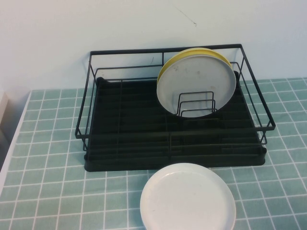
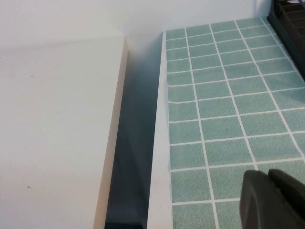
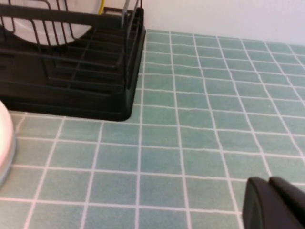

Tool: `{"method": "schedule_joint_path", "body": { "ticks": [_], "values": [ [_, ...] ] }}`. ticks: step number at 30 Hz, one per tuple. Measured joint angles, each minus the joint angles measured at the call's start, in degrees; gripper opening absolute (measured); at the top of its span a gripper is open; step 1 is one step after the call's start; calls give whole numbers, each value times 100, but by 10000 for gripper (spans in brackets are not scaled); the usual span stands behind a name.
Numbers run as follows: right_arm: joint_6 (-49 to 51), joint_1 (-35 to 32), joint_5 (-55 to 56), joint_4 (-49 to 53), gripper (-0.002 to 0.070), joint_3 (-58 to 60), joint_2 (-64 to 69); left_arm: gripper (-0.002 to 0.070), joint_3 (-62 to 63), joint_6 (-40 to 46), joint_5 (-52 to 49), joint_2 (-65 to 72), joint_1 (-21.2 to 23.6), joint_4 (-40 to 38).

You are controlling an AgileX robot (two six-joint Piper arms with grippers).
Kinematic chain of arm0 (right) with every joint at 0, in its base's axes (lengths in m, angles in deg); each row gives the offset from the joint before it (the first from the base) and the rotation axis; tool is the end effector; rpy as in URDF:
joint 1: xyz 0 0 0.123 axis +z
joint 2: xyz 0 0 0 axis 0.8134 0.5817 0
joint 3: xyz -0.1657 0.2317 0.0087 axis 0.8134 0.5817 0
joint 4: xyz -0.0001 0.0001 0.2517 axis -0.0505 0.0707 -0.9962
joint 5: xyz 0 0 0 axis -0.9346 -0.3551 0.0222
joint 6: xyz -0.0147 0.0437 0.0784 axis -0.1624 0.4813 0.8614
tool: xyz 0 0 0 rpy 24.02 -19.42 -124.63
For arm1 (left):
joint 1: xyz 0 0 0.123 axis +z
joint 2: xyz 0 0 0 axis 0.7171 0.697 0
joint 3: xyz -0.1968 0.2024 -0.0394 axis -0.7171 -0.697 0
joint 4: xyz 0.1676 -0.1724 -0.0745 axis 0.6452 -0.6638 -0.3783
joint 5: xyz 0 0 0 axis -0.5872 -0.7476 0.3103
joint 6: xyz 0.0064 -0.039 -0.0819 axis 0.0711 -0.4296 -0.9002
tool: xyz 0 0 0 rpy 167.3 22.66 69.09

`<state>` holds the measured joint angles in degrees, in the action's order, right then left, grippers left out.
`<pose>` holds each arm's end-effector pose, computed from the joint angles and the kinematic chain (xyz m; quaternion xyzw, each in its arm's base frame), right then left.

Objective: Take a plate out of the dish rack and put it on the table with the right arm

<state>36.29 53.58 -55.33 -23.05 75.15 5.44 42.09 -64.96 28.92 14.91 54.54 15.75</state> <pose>0.0532 0.0037 0.1757 -0.0615 0.7930 -0.0251 0.6056 0.0529 0.0061 0.1792 -0.0215 0.7872 0.0632 0.6131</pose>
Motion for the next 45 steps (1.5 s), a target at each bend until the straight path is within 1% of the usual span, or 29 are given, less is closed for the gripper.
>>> {"method": "schedule_joint_path", "body": {
  "ticks": [3, 5, 9, 12, 20, 23, 27, 28, 31, 35, 41, 45],
  "values": [
    [15, 0, 25, -717, -1, 11, 0, -3, 0, 0, 0, 0, 0, 0],
    [140, 0, 51, -1608, -1, 33, 0, -3, 0, 0, 0, 0, 0, 0],
    [580, 0, 51, -3788, -1, 46, 0, -3, 0, 0, 0, 0, 0, 0],
    [591, 0, 167, -4639, -1, 46, 0, -3, 0, 0, 0, 0, 0, 0],
    [-568, 0, 298, -4707, -1, 46, 0, -3, 0, 0, 0, 0, 0, 0],
    [-819, 0, 298, -4707, -1, 46, 0, -3, 0, 0, 0, 0, 0, 0],
    [-1059, 0, -40, -4653, -1, -79, 49, -3, 0, 0, 0, 0, 0, 0],
    [-1208, 0, -282, -4574, -1, -254, 204, -3, 0, 0, 0, 0, 0, 0],
    [-1803, 0, -699, -4306, -1, -903, 900, -3, 0, 0, 0, 0, 0, 0],
    [-3102, 0, -1049, -4009, -1, -2148, 2311, -3, 0, 0, 0, 0, 0, 0],
    [-4907, 0, -1446, -3954, -1, -3867, 4412, -3, 0, 0, 0, 0, 0, 0],
    [-5717, 12, -1987, -3916, -1, -5119, 5834, -3, 0, 0, 0, 0, 0, 0]
  ]
}}
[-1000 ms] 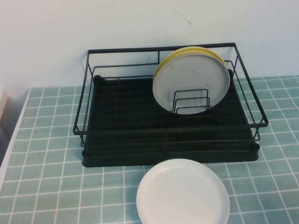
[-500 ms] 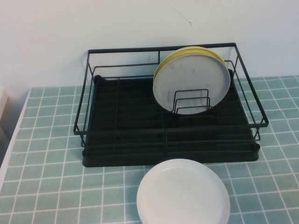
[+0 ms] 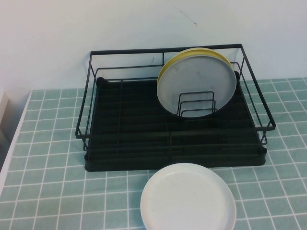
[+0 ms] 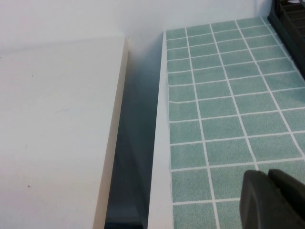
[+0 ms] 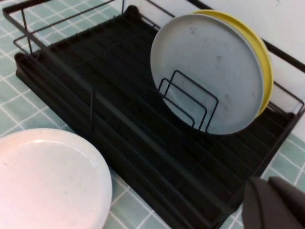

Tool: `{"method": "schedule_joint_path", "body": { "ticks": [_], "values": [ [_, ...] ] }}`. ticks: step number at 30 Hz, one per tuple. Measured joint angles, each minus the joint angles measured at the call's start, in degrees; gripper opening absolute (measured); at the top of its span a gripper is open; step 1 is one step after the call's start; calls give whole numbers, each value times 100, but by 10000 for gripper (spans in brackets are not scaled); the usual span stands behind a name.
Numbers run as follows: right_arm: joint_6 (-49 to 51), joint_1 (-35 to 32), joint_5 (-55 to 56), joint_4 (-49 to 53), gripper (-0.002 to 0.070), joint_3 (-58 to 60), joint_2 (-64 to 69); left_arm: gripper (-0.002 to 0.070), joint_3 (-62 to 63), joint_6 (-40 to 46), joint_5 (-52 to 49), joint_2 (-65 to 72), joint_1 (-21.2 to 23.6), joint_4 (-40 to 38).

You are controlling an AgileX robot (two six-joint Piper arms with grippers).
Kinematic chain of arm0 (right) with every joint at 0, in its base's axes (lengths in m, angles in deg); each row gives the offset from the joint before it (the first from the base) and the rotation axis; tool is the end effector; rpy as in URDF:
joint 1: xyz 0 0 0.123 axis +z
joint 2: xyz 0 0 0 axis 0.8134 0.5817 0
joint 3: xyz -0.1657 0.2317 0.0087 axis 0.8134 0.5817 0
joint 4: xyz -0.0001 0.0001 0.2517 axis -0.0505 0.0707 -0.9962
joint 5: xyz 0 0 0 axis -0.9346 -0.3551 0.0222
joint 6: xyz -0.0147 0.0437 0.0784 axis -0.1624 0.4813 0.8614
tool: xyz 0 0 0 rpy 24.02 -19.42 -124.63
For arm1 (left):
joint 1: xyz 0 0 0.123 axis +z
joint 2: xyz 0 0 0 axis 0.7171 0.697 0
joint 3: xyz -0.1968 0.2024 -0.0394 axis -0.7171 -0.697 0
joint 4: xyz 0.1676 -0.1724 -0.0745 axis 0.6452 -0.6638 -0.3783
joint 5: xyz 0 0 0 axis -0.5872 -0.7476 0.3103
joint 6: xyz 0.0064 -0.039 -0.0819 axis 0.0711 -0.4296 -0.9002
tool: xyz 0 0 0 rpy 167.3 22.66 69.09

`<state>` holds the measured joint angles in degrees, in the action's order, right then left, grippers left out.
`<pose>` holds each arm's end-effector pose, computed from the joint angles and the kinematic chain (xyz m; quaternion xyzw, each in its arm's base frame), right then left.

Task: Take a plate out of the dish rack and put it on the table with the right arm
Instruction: Grasp the plate from the shelf

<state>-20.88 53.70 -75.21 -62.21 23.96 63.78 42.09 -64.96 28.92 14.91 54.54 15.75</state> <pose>0.2017 0.0404 0.3497 -0.3466 0.7842 0.0695 0.5100 0.0529 0.0061 0.1792 -0.0215 0.7872 0.0632 0.6131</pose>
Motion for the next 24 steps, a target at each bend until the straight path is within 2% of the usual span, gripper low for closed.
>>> {"method": "schedule_joint_path", "body": {
  "ticks": [2, 5, 10, 12, 16, 24],
  "values": [
    [-245, 31, -225, 27, 12, -539, 715, -3, 0, 0, 0, 0, 0, 0],
    [-637, 185, -538, 66, 76, -1342, 1514, -3, 0, 0, 0, 0, 0, 0],
    [-1148, 634, -696, 350, 279, -2594, 2680, -3, 0, 0, 0, 0, 0, 0],
    [-1198, 771, -575, 557, 331, -2946, 3041, -3, 0, 0, 0, 0, 0, 0],
    [-1235, 928, -224, 721, 364, -3478, 3604, -3, 0, 0, 0, 0, 0, 0],
    [-1790, 1038, 249, 780, 373, -3928, 4390, -3, 0, 0, 0, 0, 0, 0]
  ]
}}
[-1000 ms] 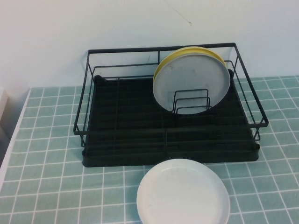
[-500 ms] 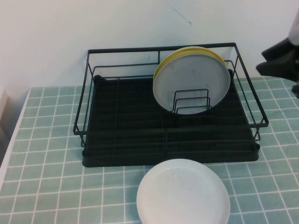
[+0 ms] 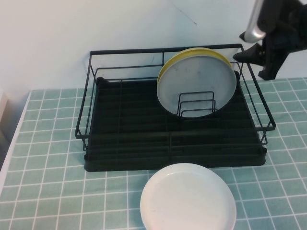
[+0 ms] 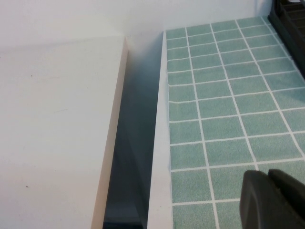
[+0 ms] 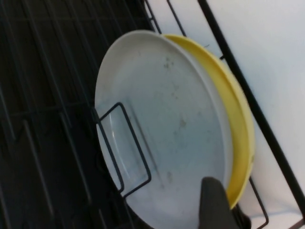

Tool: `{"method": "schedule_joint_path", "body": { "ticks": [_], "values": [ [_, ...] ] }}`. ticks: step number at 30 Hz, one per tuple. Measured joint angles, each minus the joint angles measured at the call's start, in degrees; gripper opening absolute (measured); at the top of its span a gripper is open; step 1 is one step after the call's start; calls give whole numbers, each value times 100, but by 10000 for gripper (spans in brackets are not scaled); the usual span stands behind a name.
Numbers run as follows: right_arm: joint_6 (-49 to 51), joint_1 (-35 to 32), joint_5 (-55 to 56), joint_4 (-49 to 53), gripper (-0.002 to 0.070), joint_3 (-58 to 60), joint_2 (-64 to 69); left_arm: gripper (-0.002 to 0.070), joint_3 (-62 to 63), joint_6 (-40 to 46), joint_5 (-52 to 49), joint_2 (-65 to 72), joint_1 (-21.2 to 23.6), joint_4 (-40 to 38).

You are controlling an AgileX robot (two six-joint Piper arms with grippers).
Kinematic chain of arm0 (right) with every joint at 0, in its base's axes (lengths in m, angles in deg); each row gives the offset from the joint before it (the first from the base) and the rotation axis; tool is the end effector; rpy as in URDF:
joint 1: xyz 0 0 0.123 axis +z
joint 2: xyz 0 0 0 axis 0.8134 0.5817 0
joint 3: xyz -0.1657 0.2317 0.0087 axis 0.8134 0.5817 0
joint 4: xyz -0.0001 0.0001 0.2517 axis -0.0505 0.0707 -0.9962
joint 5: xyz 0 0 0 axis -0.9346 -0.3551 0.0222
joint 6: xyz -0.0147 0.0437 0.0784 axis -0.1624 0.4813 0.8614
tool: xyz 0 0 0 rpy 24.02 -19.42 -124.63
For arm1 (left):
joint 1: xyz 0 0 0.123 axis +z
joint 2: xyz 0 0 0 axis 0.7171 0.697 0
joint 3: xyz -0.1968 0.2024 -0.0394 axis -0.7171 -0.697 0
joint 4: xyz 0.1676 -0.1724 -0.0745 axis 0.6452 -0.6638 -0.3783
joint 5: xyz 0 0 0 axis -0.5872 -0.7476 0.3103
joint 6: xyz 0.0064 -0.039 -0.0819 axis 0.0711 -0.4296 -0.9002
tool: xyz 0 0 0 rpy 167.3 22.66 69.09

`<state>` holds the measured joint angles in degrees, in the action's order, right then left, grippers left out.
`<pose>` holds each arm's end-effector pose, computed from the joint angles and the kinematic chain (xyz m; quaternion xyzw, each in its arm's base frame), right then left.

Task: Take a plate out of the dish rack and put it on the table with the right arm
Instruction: Grasp the plate from the shelf

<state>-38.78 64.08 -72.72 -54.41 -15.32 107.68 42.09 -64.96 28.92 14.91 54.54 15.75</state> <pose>0.4007 0.1039 0.3300 -0.5568 0.6877 -0.0110 0.4658 0.0529 0.0061 0.1792 -0.0215 0.7872 0.0632 0.6131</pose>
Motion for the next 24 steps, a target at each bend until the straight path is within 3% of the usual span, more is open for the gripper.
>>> {"method": "schedule_joint_path", "body": {
  "ticks": [24],
  "values": [
    [-860, 572, 1518, 19, 374, -49, 1097, -3, 0, 0, 0, 0, 0, 0]
  ]
}}
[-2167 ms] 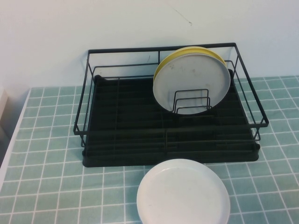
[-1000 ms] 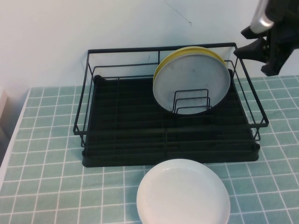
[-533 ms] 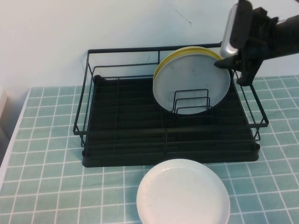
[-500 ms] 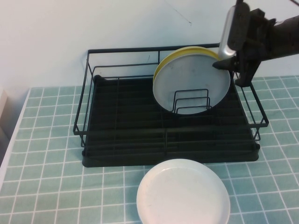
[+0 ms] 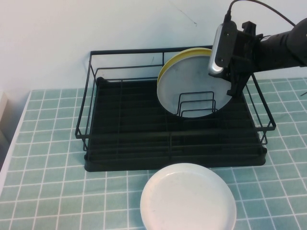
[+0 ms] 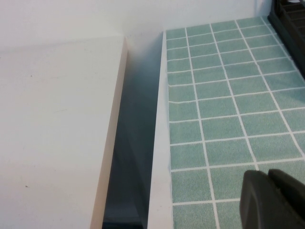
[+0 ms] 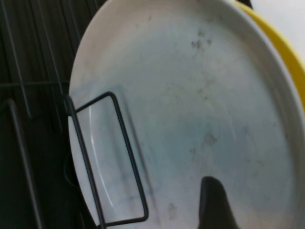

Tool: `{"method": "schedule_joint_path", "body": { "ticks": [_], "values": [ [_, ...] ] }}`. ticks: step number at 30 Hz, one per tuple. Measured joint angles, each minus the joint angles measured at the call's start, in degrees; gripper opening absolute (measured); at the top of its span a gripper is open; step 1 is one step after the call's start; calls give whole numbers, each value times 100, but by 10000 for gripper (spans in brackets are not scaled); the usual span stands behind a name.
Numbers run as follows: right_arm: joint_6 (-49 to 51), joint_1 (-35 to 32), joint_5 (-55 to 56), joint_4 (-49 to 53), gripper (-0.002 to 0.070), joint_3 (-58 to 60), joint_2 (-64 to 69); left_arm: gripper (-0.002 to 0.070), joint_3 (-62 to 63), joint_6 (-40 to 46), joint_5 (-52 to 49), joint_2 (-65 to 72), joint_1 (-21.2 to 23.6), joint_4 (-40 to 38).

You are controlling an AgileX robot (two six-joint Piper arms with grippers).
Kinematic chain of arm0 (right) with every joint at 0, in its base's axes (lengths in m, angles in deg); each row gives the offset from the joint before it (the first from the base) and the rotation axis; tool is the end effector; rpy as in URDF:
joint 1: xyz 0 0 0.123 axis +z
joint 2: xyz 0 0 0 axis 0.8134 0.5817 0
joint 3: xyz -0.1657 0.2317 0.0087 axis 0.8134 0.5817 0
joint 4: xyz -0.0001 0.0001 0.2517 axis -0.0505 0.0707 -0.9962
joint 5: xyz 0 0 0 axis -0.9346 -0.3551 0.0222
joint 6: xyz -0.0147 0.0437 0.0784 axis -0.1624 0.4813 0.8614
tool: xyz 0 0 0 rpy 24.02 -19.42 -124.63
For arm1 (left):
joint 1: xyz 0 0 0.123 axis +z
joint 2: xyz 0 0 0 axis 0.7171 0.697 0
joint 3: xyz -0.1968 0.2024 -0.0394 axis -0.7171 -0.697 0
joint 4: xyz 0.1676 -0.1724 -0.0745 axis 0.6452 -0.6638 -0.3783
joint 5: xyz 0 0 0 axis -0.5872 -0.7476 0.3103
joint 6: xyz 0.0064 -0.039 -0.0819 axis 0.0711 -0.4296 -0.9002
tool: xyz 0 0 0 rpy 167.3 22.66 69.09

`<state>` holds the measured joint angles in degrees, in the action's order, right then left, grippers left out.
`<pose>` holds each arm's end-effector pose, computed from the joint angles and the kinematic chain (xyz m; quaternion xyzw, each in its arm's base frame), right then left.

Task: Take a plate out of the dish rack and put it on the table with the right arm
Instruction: Grasp the plate from the shelf

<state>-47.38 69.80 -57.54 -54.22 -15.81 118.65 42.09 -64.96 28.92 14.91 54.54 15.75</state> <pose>0.4393 0.1435 0.2619 -0.5930 0.6551 -0.0807 0.4612 0.0529 0.0061 0.1792 -0.0215 0.7872 0.0632 0.6131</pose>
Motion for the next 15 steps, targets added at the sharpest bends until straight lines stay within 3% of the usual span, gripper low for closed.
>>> {"method": "schedule_joint_path", "body": {
  "ticks": [6, 10, 12, 15],
  "values": [
    [-57, 0, 222, 0, 351, -15, 151, -3, 0, 0, 0, 0, 0, 0],
    [-57, 0, 265, -21, 223, -43, 209, -3, 0, 0, 0, 0, 0, 0],
    [-66, 0, 278, -135, 119, -43, 212, -3, 0, 0, 0, 0, 0, 0],
    [-70, 4, 267, -404, 91, -57, 223, -3, 0, 0, 0, 0, 0, 0]
  ]
}}
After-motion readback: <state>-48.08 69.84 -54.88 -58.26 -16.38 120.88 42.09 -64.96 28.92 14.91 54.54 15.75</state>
